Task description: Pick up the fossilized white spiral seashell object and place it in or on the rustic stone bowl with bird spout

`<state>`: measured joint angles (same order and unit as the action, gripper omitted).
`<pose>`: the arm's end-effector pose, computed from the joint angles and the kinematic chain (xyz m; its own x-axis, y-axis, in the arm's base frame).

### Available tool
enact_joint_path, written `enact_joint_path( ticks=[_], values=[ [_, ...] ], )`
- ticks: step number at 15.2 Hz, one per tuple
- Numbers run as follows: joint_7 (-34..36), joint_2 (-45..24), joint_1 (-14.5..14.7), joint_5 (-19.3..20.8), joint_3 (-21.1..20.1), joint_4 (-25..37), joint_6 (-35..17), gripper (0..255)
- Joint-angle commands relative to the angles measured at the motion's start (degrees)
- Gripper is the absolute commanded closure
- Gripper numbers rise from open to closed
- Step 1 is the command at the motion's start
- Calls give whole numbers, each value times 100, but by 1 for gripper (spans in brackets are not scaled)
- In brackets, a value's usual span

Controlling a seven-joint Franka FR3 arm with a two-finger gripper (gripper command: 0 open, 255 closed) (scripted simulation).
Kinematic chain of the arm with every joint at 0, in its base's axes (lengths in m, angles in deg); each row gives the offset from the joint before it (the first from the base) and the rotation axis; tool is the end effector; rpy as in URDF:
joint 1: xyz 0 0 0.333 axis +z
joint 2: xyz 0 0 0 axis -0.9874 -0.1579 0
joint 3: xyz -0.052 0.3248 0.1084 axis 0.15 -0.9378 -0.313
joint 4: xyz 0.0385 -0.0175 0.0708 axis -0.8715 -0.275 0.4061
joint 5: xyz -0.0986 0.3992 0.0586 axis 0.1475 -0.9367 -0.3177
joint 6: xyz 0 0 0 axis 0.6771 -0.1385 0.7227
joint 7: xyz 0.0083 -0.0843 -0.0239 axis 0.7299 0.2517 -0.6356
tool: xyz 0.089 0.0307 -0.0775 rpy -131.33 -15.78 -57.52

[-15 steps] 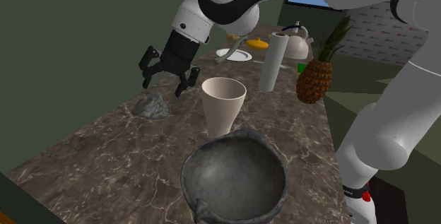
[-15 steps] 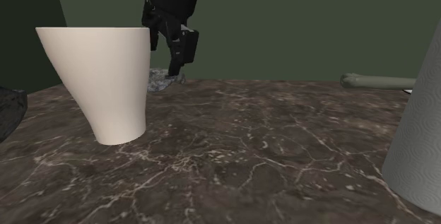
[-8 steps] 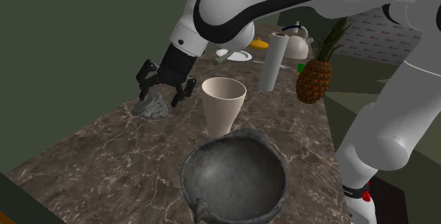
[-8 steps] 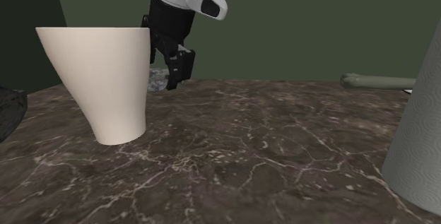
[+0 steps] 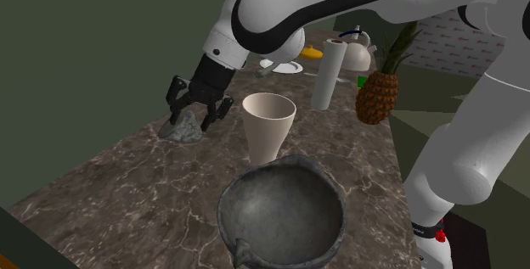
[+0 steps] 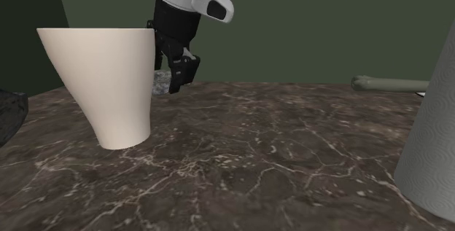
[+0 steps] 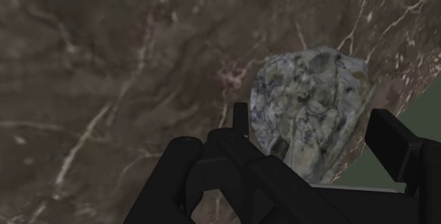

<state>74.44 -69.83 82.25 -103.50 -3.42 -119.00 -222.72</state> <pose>0.5098 0.3083 0.4819 0.9360 -0.3518 -0.0077 -0.3115 -0.8182 -0.4832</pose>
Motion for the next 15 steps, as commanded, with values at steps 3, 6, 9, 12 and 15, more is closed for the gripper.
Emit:
enact_joint_path(
  ticks=[3,6,9,12,15],
  values=[
    [0,0,1,-1,-1,-2,1,255],
    [1,-1,1,0,-2,-1,-1,255],
    [0,-1,1,0,-1,-1,0,255],
    [84,81,-17,42,17,144,215,255],
    [167,151,-34,85,35,301,429,255]
  ],
)
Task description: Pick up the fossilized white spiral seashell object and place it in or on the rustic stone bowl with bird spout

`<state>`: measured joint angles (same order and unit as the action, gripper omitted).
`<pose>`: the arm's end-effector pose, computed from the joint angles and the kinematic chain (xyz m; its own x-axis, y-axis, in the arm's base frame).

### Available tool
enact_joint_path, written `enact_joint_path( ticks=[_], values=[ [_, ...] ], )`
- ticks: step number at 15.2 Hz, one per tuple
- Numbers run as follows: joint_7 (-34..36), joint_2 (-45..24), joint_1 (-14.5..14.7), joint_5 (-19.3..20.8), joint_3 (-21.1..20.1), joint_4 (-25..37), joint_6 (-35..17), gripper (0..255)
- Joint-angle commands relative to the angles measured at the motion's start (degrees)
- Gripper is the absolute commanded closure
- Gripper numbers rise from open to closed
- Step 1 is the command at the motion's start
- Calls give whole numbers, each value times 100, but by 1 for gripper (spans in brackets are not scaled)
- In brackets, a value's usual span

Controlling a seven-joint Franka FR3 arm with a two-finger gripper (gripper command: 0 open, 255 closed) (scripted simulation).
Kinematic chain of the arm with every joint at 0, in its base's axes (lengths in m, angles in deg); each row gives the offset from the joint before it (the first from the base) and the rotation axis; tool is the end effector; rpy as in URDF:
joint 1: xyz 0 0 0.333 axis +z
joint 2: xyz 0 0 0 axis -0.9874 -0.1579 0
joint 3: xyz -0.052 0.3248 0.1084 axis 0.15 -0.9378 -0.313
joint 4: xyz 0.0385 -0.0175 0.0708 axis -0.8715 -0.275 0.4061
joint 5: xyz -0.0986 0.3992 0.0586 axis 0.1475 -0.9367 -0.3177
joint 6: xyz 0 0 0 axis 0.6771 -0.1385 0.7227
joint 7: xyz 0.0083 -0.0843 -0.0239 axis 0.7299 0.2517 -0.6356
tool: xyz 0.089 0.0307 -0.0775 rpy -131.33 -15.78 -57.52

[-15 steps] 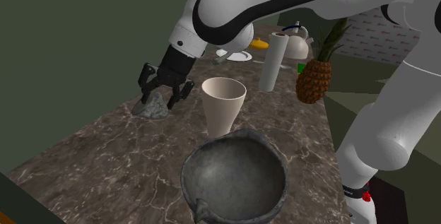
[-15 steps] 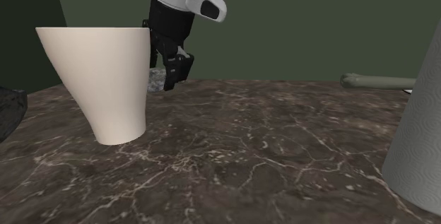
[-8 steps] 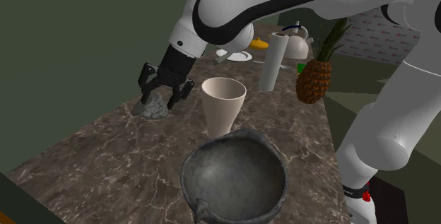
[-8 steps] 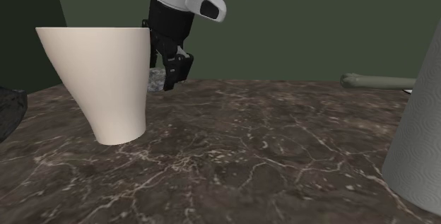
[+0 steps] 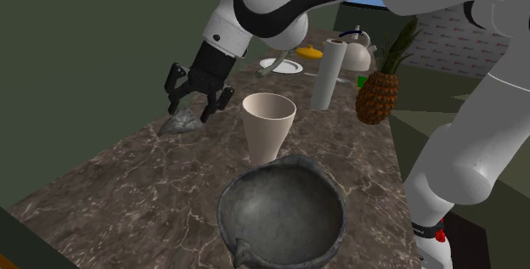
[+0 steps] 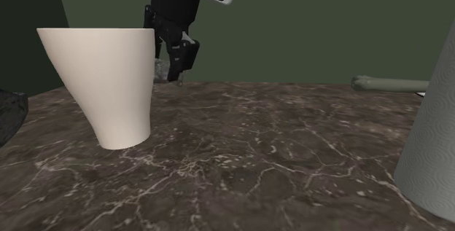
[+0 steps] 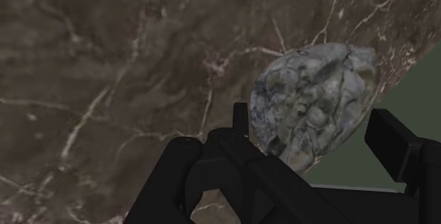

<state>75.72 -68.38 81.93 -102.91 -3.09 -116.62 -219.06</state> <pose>0.5092 0.3077 0.5099 0.9362 -0.3514 -0.0079 -0.3113 -0.8183 -0.4832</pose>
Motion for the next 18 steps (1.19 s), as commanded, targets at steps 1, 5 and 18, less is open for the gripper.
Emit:
enact_joint_path(
  ticks=[1,5,18],
  values=[
    [67,26,-8,41,7,118,135,255],
    [178,96,-30,100,29,349,419,255],
    [549,173,-91,311,86,1241,1335,255]
  ],
)
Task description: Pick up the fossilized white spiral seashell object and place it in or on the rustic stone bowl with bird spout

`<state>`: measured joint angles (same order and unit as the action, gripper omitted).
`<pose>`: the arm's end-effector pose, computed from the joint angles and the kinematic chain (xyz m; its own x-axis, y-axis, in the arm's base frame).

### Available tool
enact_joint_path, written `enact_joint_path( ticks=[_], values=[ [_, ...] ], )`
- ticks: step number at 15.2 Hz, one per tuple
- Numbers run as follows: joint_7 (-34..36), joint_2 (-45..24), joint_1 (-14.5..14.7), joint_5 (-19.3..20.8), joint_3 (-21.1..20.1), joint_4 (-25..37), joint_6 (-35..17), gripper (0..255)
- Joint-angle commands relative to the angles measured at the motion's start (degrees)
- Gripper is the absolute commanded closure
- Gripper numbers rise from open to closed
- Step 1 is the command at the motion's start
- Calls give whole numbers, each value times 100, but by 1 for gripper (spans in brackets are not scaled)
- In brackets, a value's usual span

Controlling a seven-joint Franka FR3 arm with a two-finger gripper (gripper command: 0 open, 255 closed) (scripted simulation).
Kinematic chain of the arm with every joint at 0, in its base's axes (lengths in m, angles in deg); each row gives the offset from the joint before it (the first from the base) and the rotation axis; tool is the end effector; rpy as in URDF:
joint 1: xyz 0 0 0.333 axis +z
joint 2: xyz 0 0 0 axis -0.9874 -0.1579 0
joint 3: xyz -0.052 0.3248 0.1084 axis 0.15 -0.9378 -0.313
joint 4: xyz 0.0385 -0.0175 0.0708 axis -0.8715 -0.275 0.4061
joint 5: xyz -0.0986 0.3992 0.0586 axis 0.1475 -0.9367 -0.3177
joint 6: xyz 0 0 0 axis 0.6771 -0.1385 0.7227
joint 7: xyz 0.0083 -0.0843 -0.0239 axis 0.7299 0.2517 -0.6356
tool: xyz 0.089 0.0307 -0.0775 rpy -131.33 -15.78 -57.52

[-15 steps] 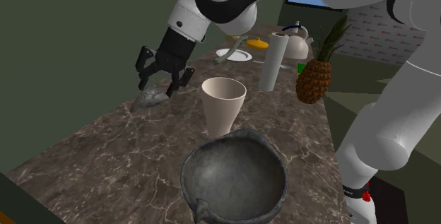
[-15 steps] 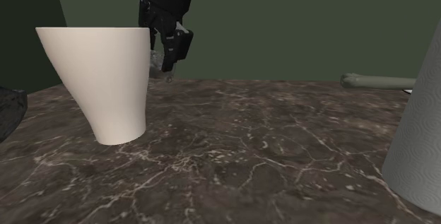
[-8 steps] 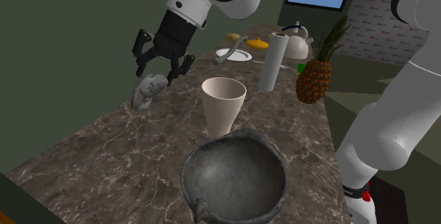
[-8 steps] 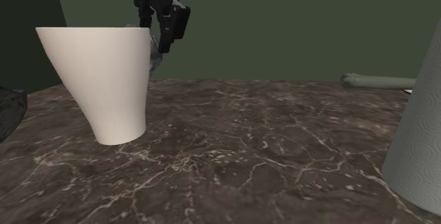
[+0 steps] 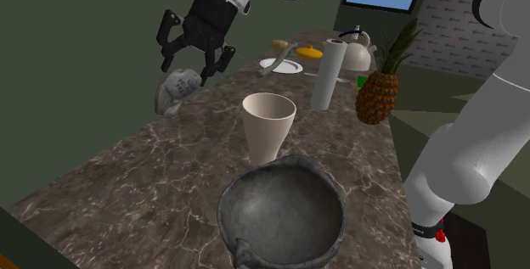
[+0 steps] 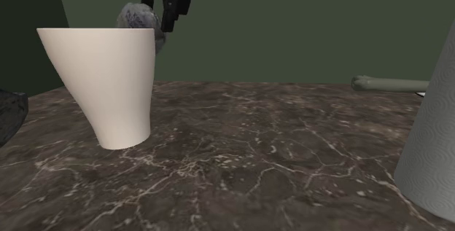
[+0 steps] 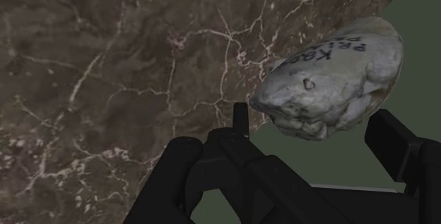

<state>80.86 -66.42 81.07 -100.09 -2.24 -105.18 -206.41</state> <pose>0.5092 0.3085 0.6095 0.9362 -0.3514 -0.0080 -0.3113 -0.8184 -0.4831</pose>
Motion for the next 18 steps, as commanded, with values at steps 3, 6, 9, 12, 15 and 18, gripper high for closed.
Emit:
enact_joint_path(
  ticks=[3,6,9,12,15,18],
  values=[
    [124,-38,-16,83,9,336,282,255],
    [215,-66,-25,139,14,589,495,255],
    [284,-96,-30,182,16,785,652,255],
    [311,535,42,-99,8,220,641,255],
    [380,1136,159,-345,9,-268,674,255],
    [492,1709,303,-557,3,-687,743,255]
  ],
)
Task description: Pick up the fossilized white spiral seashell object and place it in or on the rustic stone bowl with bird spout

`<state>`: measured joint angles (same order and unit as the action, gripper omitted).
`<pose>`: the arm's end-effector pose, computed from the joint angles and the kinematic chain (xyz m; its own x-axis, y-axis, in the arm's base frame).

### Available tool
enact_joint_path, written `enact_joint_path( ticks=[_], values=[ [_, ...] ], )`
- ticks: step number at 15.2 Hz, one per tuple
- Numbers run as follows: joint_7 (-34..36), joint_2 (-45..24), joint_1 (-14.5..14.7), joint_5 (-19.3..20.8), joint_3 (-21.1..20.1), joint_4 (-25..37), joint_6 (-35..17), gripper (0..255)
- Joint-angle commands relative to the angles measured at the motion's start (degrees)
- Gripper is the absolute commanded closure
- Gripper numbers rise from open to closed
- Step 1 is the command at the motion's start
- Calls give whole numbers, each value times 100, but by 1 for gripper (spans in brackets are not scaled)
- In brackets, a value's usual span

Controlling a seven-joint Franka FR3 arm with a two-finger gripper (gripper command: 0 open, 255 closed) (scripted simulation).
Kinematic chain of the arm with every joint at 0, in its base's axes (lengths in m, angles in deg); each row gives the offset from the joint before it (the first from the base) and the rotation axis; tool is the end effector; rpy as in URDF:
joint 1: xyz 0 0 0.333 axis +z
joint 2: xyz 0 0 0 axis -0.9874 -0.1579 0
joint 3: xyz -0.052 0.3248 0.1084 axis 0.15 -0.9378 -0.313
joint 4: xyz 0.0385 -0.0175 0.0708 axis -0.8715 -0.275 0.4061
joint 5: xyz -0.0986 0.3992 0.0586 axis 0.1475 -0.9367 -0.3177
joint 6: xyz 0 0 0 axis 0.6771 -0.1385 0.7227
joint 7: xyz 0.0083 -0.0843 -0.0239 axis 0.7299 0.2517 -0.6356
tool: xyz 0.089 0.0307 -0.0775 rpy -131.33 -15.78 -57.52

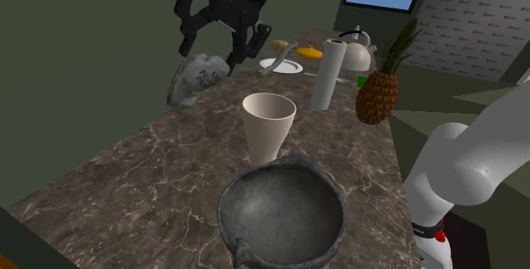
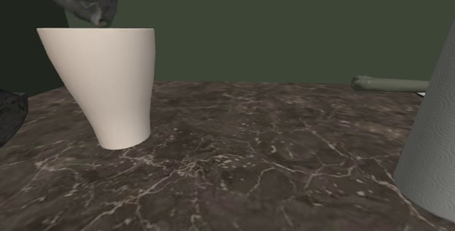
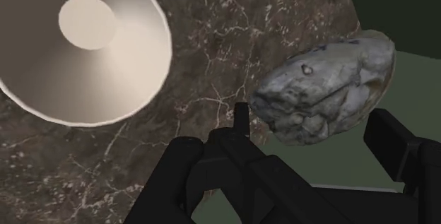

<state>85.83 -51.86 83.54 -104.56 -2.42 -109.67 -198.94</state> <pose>0.4004 0.3277 0.6719 0.9365 -0.3506 -0.0076 -0.3105 -0.8190 -0.4825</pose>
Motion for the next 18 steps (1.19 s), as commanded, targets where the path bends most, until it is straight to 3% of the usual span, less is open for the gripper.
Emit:
enact_joint_path(
  ticks=[1,15,18],
  values=[
    [44,438,109,-173,18,-364,25,255],
    [1163,2668,953,-805,-225,-1424,676,255],
    [1094,2747,995,-885,-278,-1691,496,255]
  ],
)
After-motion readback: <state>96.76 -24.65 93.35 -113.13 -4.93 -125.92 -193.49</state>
